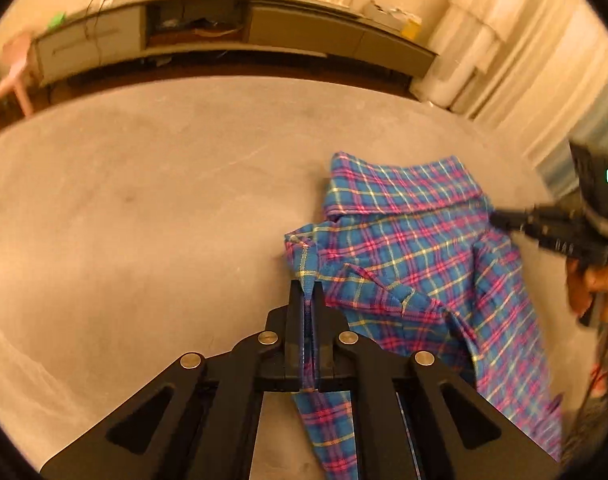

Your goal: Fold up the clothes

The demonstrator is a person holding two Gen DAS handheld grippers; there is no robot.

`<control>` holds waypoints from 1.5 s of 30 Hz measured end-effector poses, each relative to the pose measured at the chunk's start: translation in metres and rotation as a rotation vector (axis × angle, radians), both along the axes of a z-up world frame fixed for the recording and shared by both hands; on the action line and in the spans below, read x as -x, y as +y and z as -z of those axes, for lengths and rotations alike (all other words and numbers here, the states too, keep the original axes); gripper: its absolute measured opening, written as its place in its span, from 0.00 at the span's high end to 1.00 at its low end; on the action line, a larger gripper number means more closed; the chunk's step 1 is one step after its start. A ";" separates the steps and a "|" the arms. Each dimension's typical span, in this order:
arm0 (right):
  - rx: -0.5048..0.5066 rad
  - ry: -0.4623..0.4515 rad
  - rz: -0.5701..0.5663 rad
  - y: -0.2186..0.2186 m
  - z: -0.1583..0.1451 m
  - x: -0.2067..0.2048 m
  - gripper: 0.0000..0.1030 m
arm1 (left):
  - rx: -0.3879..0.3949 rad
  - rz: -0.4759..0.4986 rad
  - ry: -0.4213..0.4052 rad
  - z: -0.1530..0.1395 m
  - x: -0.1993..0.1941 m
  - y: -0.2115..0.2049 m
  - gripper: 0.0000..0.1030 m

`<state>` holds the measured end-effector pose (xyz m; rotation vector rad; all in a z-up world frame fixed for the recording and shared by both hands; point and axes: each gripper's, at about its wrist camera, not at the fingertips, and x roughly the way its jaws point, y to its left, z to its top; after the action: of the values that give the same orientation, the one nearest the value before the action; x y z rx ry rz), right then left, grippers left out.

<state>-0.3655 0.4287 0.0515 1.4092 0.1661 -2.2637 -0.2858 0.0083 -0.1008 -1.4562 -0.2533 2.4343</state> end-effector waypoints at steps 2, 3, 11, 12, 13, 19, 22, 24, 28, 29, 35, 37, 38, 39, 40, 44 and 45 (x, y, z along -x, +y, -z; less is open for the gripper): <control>0.030 -0.003 0.011 0.002 -0.005 -0.003 0.95 | -0.033 -0.034 -0.014 0.002 0.000 -0.008 0.96; 0.045 -0.004 0.017 0.003 -0.008 -0.005 0.95 | -0.041 -0.046 -0.013 0.001 0.000 -0.010 0.95; 0.016 0.084 -0.013 -0.016 -0.012 0.008 0.36 | -0.001 0.020 0.095 -0.025 -0.012 -0.003 0.34; 0.012 0.068 -0.023 -0.020 -0.006 0.011 0.54 | 0.020 0.027 0.082 -0.021 -0.013 0.002 0.40; 0.010 0.052 -0.032 -0.023 -0.004 0.011 0.76 | 0.041 0.034 0.069 -0.017 -0.014 0.006 0.90; 0.070 0.114 -0.062 -0.021 -0.050 -0.036 0.94 | 0.014 0.016 0.132 -0.062 -0.047 -0.002 0.95; 0.131 0.219 -0.121 -0.010 -0.104 -0.109 0.94 | -0.026 0.045 0.201 -0.107 -0.104 -0.010 0.96; 0.172 0.282 -0.173 -0.001 -0.138 -0.175 0.94 | -0.059 0.070 0.253 -0.136 -0.150 -0.017 0.96; 0.151 0.430 -0.310 0.008 -0.182 -0.334 0.94 | -0.077 0.169 0.348 -0.170 -0.267 -0.016 0.96; 0.119 0.451 -0.350 0.009 -0.178 -0.372 0.94 | -0.048 0.213 0.363 -0.169 -0.301 -0.011 0.95; -0.293 0.326 -0.467 -0.002 -0.078 -0.495 0.91 | 0.102 0.342 0.106 -0.088 -0.413 0.014 0.75; -0.279 0.302 -0.399 0.000 -0.077 -0.499 0.82 | 0.113 0.279 0.063 -0.079 -0.417 0.011 0.74; -0.197 0.272 -0.378 0.007 -0.083 -0.499 0.74 | 0.098 0.234 0.069 -0.083 -0.417 0.006 0.73; -0.122 0.237 -0.350 0.014 -0.088 -0.499 0.69 | 0.080 0.186 0.078 -0.087 -0.416 0.000 0.72; -0.072 0.217 -0.306 0.023 -0.093 -0.498 0.69 | 0.045 0.151 0.085 -0.091 -0.414 -0.004 0.67; 0.061 0.121 -0.136 0.058 -0.098 -0.498 0.68 | -0.114 0.060 0.080 -0.096 -0.403 -0.015 0.51; 0.096 0.099 -0.099 0.063 -0.099 -0.491 0.66 | -0.126 0.035 0.062 -0.093 -0.396 -0.015 0.49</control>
<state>0.1257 0.4922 0.1508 1.2143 0.1536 -2.2304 0.1105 -0.0072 -0.0075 -1.3192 -0.3582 2.3848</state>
